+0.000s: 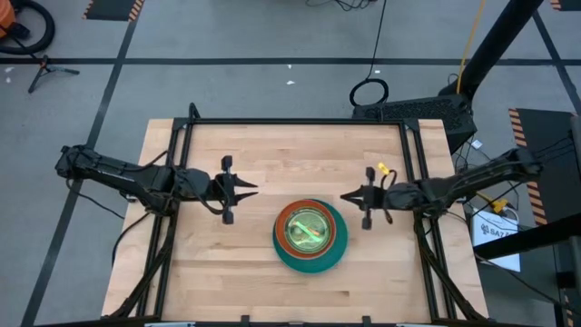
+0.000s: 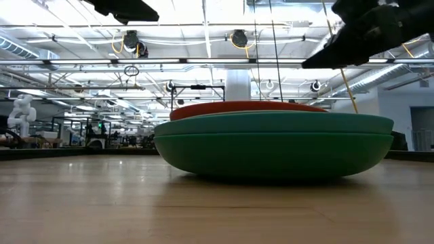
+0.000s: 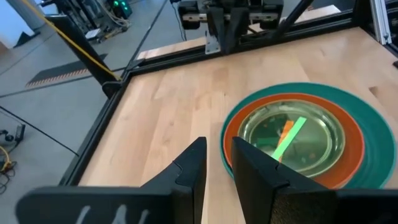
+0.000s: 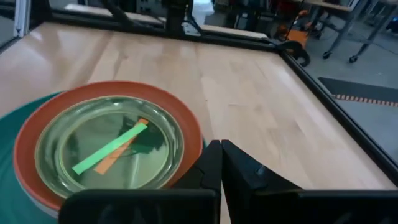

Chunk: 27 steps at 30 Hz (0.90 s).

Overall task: Stack plastic plates
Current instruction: Return to Home Position

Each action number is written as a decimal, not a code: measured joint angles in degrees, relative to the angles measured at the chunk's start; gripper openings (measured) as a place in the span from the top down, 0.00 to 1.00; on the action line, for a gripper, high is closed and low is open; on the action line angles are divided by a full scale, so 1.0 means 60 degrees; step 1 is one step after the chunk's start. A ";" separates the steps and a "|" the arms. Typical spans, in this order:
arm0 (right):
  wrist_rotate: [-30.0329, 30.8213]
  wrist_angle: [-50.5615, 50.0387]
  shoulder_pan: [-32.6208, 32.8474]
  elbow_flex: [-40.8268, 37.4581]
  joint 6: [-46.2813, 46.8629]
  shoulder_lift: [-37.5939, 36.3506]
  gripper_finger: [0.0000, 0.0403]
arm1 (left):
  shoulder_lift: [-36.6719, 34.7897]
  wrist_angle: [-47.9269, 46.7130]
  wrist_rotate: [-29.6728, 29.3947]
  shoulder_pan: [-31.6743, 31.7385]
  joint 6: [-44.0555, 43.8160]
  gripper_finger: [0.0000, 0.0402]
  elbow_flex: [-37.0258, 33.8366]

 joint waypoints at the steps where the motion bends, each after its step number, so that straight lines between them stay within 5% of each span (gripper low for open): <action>1: 0.0004 0.0019 0.0000 -0.0154 0.0024 -0.0231 1.00 | 0.0000 -0.0012 0.0000 0.0000 -0.0032 0.80 0.0000; 8: -0.0014 0.0552 0.0000 -0.1151 0.0367 -0.1518 1.00 | 0.0000 -0.0275 -0.0048 0.0000 -0.0487 0.80 -0.0026; 15: -0.0531 0.0555 0.0025 -0.1683 0.0345 -0.2229 1.00 | -0.0636 -0.0172 -0.0317 -0.0193 -0.1740 0.80 -0.1267; 27: -0.0511 0.0472 0.0022 -0.2819 -0.0499 -0.4601 1.00 | -0.4481 0.1908 -0.1306 -0.0570 -0.1166 0.80 -0.4173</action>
